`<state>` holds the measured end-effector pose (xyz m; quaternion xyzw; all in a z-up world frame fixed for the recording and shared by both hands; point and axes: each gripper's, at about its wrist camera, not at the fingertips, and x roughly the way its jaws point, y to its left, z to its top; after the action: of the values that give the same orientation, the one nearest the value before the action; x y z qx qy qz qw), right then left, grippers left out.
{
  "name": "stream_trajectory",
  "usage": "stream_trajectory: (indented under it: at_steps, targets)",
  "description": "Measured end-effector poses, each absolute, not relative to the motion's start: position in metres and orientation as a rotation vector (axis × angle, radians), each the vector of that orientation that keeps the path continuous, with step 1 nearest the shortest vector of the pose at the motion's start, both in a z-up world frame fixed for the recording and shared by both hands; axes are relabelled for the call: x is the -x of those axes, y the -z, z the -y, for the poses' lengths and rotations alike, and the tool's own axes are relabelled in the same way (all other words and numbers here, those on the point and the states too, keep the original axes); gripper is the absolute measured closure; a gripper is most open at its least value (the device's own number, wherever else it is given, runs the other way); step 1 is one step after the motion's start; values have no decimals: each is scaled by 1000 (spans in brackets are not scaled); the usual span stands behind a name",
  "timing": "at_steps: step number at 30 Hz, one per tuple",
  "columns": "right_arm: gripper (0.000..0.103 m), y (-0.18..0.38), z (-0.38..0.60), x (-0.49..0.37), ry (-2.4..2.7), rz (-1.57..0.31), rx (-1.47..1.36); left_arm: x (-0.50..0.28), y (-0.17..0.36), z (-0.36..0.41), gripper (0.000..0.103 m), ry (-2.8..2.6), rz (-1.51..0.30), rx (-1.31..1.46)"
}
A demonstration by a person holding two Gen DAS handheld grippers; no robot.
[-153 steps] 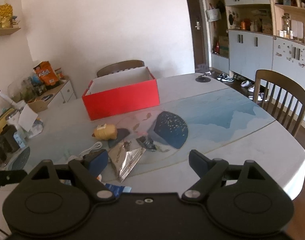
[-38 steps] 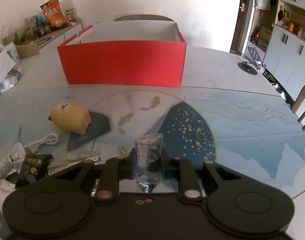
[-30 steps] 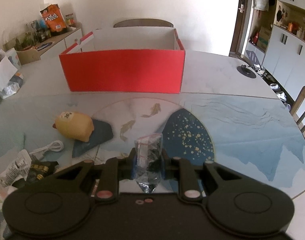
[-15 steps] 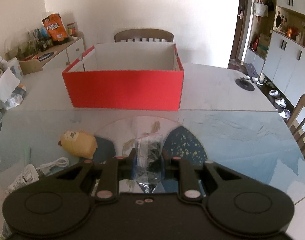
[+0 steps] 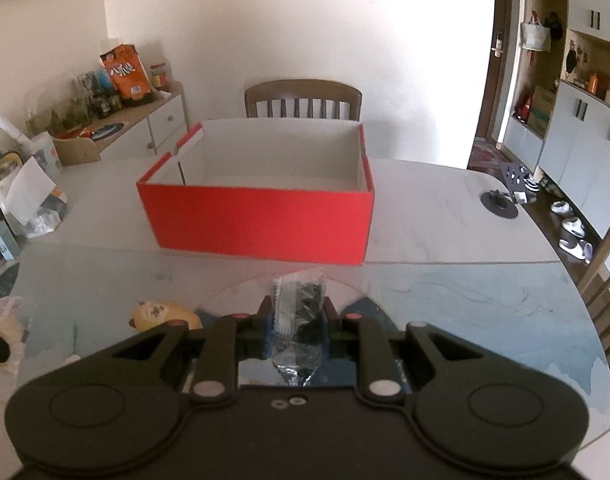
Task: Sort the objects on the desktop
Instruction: 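Carry both held bags up and over into the red box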
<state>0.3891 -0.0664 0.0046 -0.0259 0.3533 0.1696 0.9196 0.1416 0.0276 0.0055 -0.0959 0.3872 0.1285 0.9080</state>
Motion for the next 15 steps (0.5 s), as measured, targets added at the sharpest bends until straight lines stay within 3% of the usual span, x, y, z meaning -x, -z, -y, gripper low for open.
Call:
stream_trajectory:
  at_steps: [15]
  targets:
    - [82, -36, 81, -425, -391, -696, 5, -201, -27, -15, 32, -239, -765, 145]
